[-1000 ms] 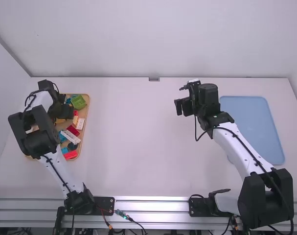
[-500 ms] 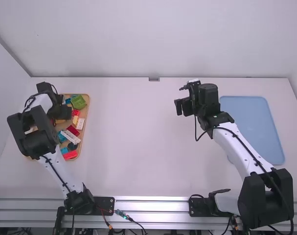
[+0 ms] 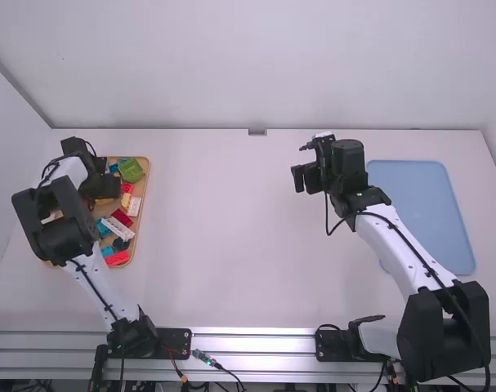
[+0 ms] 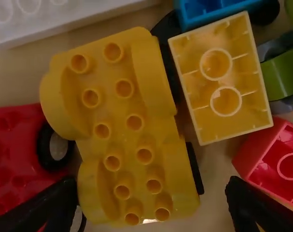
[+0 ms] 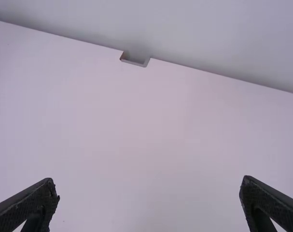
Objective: Assemble lego blocks to make yellow taxi
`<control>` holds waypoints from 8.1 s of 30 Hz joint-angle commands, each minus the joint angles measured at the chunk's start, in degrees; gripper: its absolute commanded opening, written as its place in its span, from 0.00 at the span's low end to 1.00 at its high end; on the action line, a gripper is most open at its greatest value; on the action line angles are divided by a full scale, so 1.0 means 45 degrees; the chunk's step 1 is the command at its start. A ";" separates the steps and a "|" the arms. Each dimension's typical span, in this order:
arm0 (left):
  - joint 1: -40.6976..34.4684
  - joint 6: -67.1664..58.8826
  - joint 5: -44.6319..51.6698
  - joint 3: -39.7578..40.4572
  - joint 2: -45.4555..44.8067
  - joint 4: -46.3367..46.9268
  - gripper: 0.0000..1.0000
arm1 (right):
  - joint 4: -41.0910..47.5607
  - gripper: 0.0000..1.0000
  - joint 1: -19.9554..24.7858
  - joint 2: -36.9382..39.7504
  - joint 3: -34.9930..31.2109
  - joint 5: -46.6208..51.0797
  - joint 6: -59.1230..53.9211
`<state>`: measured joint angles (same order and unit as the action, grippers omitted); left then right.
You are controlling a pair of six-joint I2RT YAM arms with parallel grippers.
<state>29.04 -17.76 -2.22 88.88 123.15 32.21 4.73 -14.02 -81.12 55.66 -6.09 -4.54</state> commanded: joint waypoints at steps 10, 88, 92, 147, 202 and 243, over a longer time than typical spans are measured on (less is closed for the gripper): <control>0.0053 0.1651 -0.0353 -0.0539 -0.0461 -0.0665 0.82 | 0.0053 0.99 -0.0136 -0.0024 0.0393 0.0019 0.0005; -1.1725 -1.0156 0.4184 -0.7621 -0.6300 -0.1564 0.50 | 0.1768 0.99 0.0253 0.2177 -0.0816 0.0986 -0.0865; -1.1754 -1.0244 0.4252 -0.6907 -0.5319 -0.1253 0.50 | 0.1088 0.99 0.0602 0.2988 -0.2074 0.0952 -0.0865; -0.1700 0.3274 -0.0421 -0.2647 -0.4541 -0.3789 0.99 | -0.2157 0.99 0.0699 0.3881 -0.4444 -0.0690 -0.0986; -0.0971 0.4959 0.0910 0.3774 0.1817 0.1982 0.59 | -0.1564 0.99 0.1598 0.3881 -0.4459 -0.0690 -0.1326; -0.1088 0.3303 -0.0401 0.3298 0.1807 0.1389 0.59 | -0.1525 0.99 0.1773 0.3881 -0.4459 -0.0695 -0.1336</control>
<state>23.05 -0.16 -5.93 105.27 131.00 38.41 -2.26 -6.00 -63.37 36.10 -9.06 -10.70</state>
